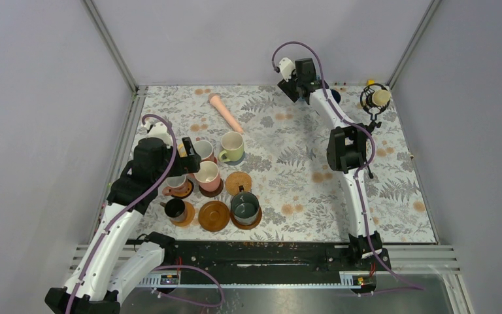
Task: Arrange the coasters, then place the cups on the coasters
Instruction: Pick up the cup from the tray.
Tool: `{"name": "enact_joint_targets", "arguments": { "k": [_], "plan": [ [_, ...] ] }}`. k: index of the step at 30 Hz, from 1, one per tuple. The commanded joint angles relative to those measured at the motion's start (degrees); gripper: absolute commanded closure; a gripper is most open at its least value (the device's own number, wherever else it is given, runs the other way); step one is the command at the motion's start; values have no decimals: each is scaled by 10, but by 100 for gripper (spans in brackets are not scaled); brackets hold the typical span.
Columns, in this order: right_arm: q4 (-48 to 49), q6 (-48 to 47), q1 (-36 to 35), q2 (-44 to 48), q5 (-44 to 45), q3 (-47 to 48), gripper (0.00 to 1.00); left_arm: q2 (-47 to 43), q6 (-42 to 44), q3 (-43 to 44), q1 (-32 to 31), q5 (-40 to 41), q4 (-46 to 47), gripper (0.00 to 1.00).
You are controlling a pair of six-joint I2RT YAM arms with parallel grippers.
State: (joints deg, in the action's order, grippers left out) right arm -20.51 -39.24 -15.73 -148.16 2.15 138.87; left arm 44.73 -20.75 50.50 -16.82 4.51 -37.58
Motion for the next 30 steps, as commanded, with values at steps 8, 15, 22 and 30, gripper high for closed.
{"name": "enact_joint_targets", "arguments": {
  "k": [8, 15, 22, 30],
  "plan": [
    [-15, -15, 1, 19, -32, -5, 41, -7, 7, 22, 1, 0, 19, 1],
    [-15, -38, 1, 100, -83, -53, 86, -12, 6, 21, 1, -1, 21, 1],
    [-23, -59, -3, 217, -142, -125, 100, -23, 7, 21, 1, 2, 22, 1],
    [-2, 44, -57, 377, -140, -253, 100, -44, 5, 21, 10, 9, 25, 1]
  ]
}}
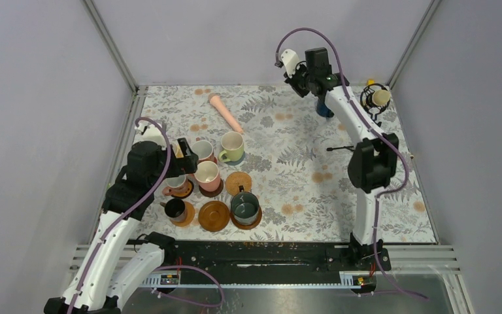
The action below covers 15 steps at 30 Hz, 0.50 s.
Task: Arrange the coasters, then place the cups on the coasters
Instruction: Pick up the cup from the tray.
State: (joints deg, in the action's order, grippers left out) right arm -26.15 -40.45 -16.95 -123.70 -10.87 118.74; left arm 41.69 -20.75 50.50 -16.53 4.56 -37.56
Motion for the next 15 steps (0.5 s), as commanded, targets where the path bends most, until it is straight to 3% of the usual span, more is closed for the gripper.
{"name": "enact_joint_targets", "arguments": {
  "k": [1, 5, 15],
  "plan": [
    [69, 71, -55, 156, -1, -87, 100, -17, 6, 22, 9, 10, 25, 1],
    [119, 126, -109, 245, 53, -202, 100, -36, 4, 20, 16, 24, 24, 1],
    [104, 385, -232, 367, 126, -339, 100, -57, -6, 19, 31, 30, 26, 1]
  ]
}}
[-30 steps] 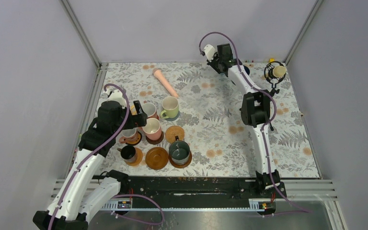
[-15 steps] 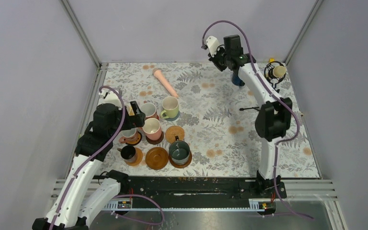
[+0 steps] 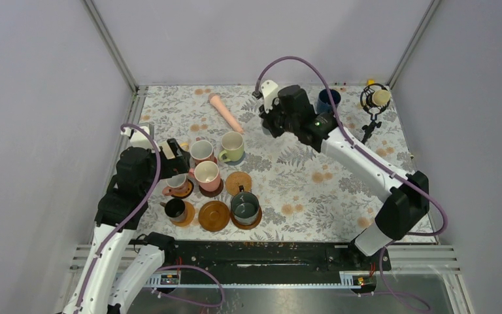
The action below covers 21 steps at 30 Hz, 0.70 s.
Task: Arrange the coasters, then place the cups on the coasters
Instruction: Pick up the cup from the tray, then place the cup on the coaster.
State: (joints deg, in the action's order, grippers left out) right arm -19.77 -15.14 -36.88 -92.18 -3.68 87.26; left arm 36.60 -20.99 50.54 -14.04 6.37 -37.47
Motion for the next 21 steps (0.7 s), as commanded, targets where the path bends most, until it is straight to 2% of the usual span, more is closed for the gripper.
{"name": "enact_joint_targets", "arguments": {
  "k": [1, 7, 13, 21],
  "plan": [
    [33, 161, -45, 53, 64, -33, 100, -7, -4, 18, 6, 11, 25, 1],
    [13, 237, -123, 39, 99, -70, 100, -14, -5, 16, 6, 11, 24, 1],
    [19, 229, -184, 0, 69, -74, 100, -19, -6, 15, 5, 17, 22, 1],
    [14, 218, -222, -60, 63, -51, 100, -24, -6, 15, 5, 24, 19, 1]
  ]
}}
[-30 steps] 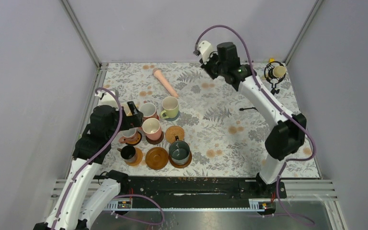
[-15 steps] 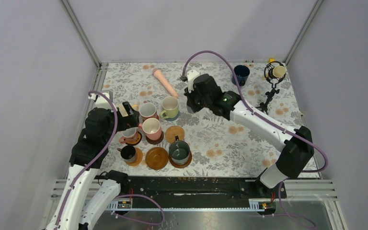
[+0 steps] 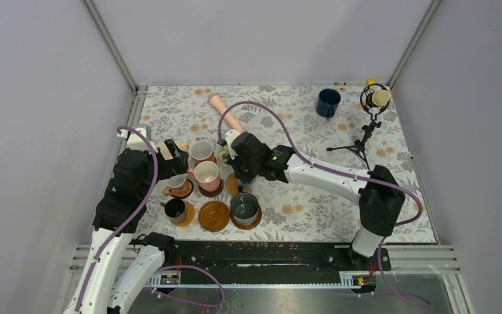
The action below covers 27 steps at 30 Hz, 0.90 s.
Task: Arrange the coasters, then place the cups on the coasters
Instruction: Place the cup on the coaster.
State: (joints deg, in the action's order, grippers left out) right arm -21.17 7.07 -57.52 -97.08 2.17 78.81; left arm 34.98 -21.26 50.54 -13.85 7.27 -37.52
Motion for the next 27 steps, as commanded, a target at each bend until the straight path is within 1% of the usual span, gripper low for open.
{"name": "enact_joint_targets", "arguments": {
  "k": [1, 5, 15, 27],
  "plan": [
    [29, -9, -20, -16, 9, 36, 100, -8, -4, 15, 3, 15, 19, 1],
    [37, -31, -28, -34, 27, 44, 100, -7, -4, 15, 3, 14, 19, 1],
    [56, -61, -29, -49, 28, 51, 100, -7, -4, 15, 3, 11, 19, 1],
    [66, -68, -29, -76, 18, 62, 100, -8, -4, 15, 3, 11, 19, 1]
  ]
}}
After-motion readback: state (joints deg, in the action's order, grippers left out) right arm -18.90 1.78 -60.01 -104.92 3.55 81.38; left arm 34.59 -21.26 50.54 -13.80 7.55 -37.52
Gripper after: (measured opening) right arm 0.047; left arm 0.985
